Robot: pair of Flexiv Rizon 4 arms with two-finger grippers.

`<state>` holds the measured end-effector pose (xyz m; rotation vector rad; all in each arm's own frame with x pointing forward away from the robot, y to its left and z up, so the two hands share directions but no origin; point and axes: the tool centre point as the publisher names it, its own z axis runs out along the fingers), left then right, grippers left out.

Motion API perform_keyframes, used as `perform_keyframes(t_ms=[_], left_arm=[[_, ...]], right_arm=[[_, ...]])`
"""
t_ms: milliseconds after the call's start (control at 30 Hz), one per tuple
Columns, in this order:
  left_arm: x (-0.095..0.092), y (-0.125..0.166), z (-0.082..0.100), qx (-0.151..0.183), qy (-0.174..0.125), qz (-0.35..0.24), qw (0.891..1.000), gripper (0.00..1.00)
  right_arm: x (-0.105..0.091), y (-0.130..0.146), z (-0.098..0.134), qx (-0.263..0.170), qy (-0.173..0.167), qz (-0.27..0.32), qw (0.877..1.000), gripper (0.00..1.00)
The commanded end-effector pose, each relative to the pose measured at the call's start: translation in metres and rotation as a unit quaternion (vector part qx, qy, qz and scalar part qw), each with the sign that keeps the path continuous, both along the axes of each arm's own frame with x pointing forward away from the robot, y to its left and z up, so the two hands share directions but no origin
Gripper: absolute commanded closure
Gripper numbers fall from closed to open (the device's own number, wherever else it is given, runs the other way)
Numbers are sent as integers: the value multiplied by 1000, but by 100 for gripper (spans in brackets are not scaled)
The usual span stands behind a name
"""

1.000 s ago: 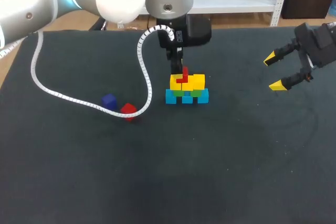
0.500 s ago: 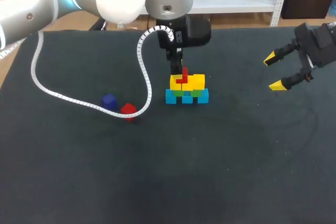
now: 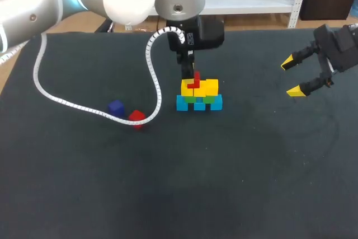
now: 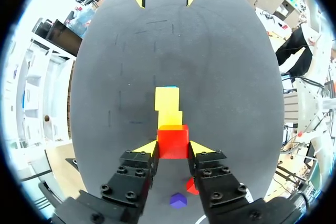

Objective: Place the blue cubes, place green cubes on the blue cubes, place the yellow cubes on the green cubes, then place the red cubes on the yellow cubes, and place purple cube on the red cubes.

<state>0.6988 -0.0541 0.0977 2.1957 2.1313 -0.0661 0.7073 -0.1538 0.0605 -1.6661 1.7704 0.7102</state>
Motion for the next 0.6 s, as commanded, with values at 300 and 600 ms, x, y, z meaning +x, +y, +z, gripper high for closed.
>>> perform_keyframes(t_ms=[300,600], left_arm=[[6,0,0,1,4,-1,1000,99],[6,1,-1,1,6,-2,1000,84]], right_arm=[[0,0,-1,1,-1,0,1000,0],[0,0,-1,1,-1,0,1000,0]])
